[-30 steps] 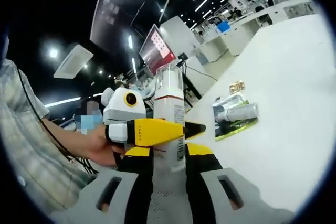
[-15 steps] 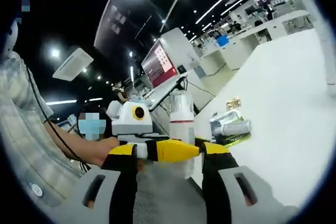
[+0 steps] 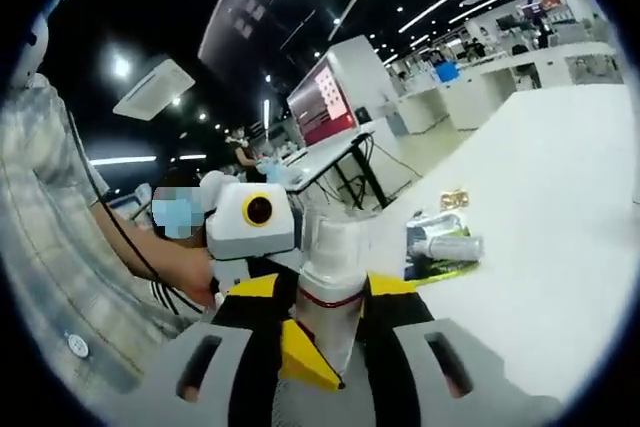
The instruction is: Arrange the skincare products in the storage area until every visible bottle or jar stands upright without overlapping.
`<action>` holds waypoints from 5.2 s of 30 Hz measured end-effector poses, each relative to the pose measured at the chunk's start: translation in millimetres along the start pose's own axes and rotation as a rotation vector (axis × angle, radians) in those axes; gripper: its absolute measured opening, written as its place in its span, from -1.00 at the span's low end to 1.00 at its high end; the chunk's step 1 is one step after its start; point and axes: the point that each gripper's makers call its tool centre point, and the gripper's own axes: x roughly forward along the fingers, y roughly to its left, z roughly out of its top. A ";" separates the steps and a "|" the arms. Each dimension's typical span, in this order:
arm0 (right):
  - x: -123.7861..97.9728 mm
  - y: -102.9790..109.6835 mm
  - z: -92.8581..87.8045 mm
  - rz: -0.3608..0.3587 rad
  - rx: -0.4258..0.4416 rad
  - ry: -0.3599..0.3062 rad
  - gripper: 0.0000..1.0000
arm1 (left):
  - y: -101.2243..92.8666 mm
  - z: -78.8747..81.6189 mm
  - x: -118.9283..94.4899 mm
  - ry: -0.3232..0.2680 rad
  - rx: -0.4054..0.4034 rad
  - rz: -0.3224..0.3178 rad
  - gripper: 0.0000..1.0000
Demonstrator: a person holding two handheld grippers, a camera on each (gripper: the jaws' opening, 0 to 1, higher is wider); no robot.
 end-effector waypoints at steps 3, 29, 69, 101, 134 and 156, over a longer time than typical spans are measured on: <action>-1.7 3.3 -4.1 0.031 0.024 0.003 -0.52 | -7.1 -8.7 2.9 0.052 0.052 -0.029 -0.54; 6.6 3.9 12.5 0.032 -0.107 0.037 -0.53 | 8.3 -3.2 -8.1 0.041 0.196 0.106 -0.57; -83.4 -140.5 50.6 -0.398 -0.171 -0.127 -0.56 | 97.9 -5.9 -58.0 0.181 0.394 0.698 0.22; -106.3 -311.9 50.5 -0.697 -0.267 -0.058 -0.56 | 99.8 -2.2 -56.7 0.158 0.500 0.691 0.09; -105.1 -368.0 32.1 -0.749 -0.308 0.020 -0.54 | 102.8 -20.1 -53.5 0.253 0.498 0.670 0.05; -133.5 -371.2 24.4 -0.826 -0.205 0.036 -0.54 | 103.6 -26.5 -53.2 0.287 0.486 0.665 0.00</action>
